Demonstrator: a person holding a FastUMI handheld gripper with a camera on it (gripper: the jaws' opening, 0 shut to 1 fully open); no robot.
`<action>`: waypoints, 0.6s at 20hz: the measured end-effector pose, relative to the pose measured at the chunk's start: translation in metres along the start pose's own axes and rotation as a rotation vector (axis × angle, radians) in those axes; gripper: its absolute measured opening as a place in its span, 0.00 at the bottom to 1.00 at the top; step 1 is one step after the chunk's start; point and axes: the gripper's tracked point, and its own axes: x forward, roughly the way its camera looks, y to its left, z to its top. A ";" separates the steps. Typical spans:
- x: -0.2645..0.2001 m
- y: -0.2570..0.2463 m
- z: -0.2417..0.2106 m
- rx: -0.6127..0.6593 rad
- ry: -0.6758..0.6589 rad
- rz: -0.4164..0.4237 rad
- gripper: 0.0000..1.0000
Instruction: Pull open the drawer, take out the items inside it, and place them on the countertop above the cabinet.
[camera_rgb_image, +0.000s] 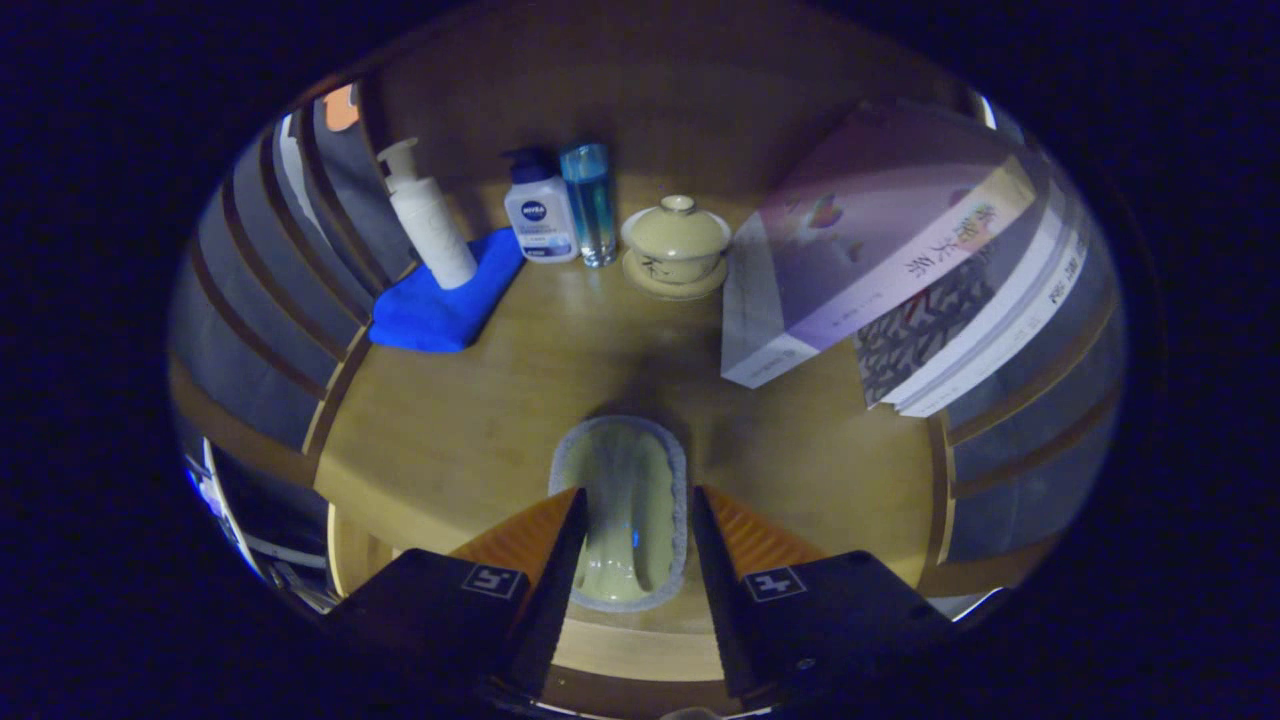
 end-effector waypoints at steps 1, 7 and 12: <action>-0.003 -0.001 0.002 0.012 -0.023 0.004 0.66; -0.043 -0.006 0.012 0.035 -0.200 0.011 0.71; -0.070 -0.003 -0.006 0.031 -0.361 0.018 0.82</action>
